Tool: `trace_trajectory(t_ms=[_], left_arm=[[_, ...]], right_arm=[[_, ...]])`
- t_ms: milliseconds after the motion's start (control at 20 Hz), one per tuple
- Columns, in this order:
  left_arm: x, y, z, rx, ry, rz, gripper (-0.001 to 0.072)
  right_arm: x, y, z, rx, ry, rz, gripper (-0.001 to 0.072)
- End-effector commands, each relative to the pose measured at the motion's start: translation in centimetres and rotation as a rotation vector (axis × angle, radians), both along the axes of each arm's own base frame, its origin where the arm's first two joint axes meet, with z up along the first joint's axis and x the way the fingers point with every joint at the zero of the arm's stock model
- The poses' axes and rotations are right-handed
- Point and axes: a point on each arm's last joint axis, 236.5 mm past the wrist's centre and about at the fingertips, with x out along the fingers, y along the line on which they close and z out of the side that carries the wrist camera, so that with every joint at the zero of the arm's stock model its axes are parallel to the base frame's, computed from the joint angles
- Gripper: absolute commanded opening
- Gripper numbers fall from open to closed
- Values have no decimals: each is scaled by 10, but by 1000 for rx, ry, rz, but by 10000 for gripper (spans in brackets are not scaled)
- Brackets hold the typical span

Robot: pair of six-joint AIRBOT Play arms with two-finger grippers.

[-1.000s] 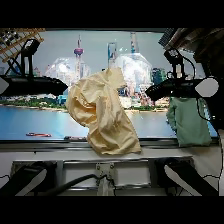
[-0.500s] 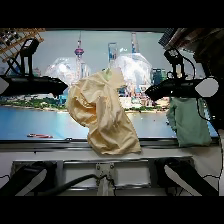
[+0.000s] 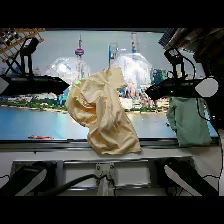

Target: Fold the clothes and pants, and hang the long-sleeved shirts on hangers.

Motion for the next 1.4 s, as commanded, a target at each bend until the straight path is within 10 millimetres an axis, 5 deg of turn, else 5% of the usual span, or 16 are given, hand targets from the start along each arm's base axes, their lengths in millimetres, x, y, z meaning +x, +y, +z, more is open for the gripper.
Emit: trace_trajectory(t_ms=[0,100,250,350,450,500,650,950,1350], left_arm=[[-5,-7,-2,-38,48,0,196],[-19,-6,-20,3,118,-49,196],[-45,24,-83,215,191,-171,195],[-27,60,-119,297,184,-28,210],[9,93,-128,231,116,196,450],[25,107,-129,199,93,262,506],[46,126,-163,187,143,262,507],[49,91,-232,40,307,177,505],[38,67,-253,47,365,117,453]], right_arm=[[21,3,17,44,-99,-40,509],[21,9,21,81,-98,-39,509],[19,22,28,156,-87,-34,508],[19,30,34,204,-92,-36,509],[16,36,36,234,-78,-29,509],[14,39,37,250,-68,-23,510],[9,47,40,292,-46,-9,524],[9,48,41,298,-45,-9,533],[9,48,41,309,-35,-23,530]])
